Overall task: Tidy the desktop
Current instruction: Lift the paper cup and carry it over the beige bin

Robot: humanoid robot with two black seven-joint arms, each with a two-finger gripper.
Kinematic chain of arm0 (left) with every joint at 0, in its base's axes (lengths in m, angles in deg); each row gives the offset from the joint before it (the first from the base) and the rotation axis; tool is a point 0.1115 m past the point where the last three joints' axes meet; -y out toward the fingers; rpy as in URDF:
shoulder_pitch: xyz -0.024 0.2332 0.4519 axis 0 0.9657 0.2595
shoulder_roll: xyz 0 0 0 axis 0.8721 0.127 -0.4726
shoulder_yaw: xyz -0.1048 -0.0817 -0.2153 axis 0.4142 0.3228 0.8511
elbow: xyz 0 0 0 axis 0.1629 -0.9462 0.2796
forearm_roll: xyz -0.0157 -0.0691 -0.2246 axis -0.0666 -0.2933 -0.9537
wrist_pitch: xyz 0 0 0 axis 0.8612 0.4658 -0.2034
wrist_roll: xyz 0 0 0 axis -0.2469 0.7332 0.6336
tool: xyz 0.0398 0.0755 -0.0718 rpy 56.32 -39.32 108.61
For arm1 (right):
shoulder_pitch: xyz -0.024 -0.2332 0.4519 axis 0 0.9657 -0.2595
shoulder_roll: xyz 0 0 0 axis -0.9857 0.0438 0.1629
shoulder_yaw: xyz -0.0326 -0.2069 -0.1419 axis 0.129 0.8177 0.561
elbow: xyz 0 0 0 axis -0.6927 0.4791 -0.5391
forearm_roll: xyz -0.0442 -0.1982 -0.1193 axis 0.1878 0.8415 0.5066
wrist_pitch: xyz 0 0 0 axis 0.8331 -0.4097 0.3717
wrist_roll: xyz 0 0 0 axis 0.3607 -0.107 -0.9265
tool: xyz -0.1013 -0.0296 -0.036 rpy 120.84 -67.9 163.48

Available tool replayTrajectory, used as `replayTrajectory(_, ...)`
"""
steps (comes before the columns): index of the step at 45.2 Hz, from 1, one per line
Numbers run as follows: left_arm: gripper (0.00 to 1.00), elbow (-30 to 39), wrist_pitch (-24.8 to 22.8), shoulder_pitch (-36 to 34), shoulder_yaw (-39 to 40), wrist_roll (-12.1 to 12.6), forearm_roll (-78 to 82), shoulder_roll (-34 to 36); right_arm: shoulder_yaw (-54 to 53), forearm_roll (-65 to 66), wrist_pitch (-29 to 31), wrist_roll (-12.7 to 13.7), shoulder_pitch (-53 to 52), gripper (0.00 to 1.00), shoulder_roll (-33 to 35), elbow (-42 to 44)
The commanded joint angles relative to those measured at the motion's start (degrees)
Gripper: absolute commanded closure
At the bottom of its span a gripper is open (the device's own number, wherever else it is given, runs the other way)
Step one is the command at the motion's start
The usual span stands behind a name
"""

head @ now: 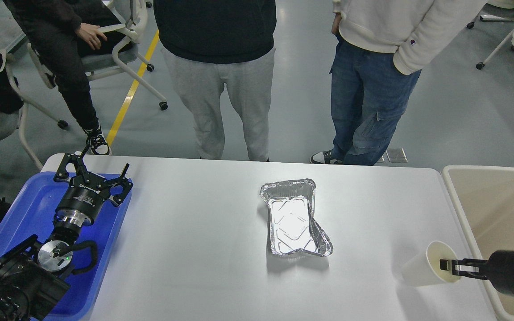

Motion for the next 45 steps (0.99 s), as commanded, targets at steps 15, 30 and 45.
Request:
replayTrajectory(15,0.00,0.1,0.0,0.0,0.0,0.0,0.0,0.0,0.0,-11.1,10.4,0.0,-15.8,1.00,13.1,-7.4)
replayTrajectory(30,0.00,0.0,0.0,0.0,0.0,0.0,0.0,0.0,-0.2,-13.8,17.8,0.0,-25.7,1.00,16.6,-8.0)
replayTrajectory(45,0.00,0.1,0.0,0.1,0.0,0.0,0.0,0.0,-0.1,-14.8,22.2,0.1,-32.9,1.00,17.8,-8.0)
